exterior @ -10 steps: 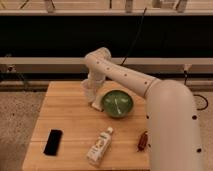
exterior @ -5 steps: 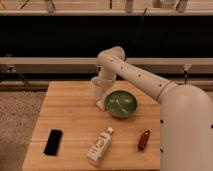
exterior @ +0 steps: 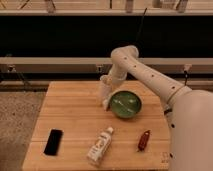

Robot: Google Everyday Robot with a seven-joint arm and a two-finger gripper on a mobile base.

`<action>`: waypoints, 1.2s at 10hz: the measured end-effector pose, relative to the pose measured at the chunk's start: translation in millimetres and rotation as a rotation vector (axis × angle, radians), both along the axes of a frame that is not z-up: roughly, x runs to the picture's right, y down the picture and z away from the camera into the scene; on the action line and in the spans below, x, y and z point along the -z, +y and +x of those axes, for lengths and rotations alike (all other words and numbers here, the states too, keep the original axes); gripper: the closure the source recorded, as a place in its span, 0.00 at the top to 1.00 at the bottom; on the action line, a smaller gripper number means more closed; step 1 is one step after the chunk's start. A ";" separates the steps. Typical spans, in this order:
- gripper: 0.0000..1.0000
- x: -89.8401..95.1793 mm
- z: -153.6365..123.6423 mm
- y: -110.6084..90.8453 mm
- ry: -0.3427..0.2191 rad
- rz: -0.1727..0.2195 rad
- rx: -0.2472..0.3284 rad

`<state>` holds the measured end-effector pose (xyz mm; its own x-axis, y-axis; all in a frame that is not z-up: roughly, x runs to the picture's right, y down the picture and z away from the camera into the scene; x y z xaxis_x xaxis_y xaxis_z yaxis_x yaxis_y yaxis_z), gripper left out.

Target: Place the ceramic cup in the ceramic bowl

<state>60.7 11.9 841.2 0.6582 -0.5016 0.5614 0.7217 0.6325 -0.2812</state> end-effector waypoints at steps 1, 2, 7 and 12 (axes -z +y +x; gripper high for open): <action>0.02 2.3 6.5 1.2 0.002 -0.004 -0.006; 0.02 3.7 10.1 2.4 -0.002 -0.007 -0.011; 0.02 11.8 50.7 11.4 0.019 -0.010 -0.067; 0.02 16.4 78.8 19.2 0.038 -0.012 -0.115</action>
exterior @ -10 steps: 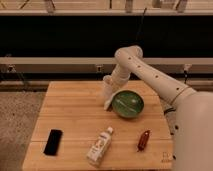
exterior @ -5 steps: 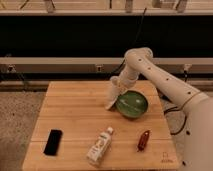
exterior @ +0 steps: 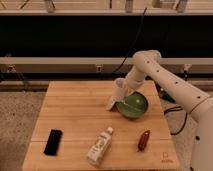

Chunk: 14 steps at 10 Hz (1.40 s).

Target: Place the ceramic cup in the ceramic bowl

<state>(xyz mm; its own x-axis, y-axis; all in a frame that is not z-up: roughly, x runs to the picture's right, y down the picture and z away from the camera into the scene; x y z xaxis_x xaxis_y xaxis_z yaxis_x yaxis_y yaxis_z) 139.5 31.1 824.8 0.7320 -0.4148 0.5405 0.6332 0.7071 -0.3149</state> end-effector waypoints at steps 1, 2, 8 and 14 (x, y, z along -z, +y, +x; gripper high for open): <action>0.02 1.0 14.5 2.2 0.006 -0.002 -0.018; 0.02 1.6 22.1 4.2 0.009 -0.005 -0.023; 0.14 3.4 46.9 8.9 0.021 -0.012 -0.060; 0.32 3.6 55.5 10.5 0.025 -0.011 -0.068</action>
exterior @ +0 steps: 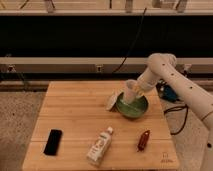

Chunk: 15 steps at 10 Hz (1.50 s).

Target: Place the ceramic cup in the ceramic bowl

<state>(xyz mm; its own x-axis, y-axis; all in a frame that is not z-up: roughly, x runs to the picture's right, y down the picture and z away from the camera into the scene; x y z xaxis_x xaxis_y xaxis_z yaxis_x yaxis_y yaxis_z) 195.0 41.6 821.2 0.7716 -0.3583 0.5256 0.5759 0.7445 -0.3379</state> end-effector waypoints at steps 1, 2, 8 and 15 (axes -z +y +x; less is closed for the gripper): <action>0.32 0.2 1.6 0.3 0.001 0.000 -0.001; 0.32 -0.1 3.2 1.0 0.001 0.000 -0.002; 0.38 0.6 13.2 2.7 0.003 -0.001 -0.003; 0.56 1.6 17.3 1.6 0.001 0.001 -0.002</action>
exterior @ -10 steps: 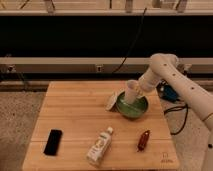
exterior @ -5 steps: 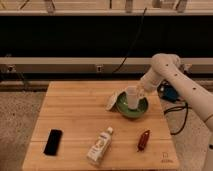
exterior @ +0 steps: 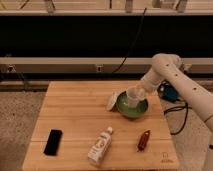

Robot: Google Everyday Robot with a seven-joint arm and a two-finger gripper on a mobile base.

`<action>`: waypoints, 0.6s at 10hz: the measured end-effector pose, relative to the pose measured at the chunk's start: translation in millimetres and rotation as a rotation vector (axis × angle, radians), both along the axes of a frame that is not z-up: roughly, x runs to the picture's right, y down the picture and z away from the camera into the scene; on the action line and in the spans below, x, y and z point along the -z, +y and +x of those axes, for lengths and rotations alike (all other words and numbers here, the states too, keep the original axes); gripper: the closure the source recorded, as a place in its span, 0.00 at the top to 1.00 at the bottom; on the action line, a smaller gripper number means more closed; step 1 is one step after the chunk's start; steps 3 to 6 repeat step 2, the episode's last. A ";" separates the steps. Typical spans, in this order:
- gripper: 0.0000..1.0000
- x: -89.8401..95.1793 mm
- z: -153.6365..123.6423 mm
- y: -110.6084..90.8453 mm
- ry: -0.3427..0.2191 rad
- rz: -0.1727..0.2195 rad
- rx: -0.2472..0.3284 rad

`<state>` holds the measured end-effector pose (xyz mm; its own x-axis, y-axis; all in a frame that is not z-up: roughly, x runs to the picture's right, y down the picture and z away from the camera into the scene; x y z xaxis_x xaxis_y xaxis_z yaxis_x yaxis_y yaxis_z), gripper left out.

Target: Place the ceramic cup in the ceramic bowl

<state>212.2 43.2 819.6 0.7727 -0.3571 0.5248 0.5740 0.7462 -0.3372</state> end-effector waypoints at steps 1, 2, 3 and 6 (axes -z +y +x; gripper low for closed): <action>0.64 0.8 0.8 -0.7 0.000 0.000 0.000; 0.75 1.4 1.7 -0.1 -0.001 -0.003 0.002; 0.75 1.4 1.7 -0.1 -0.001 -0.003 0.002; 0.75 1.4 1.7 -0.1 -0.001 -0.003 0.002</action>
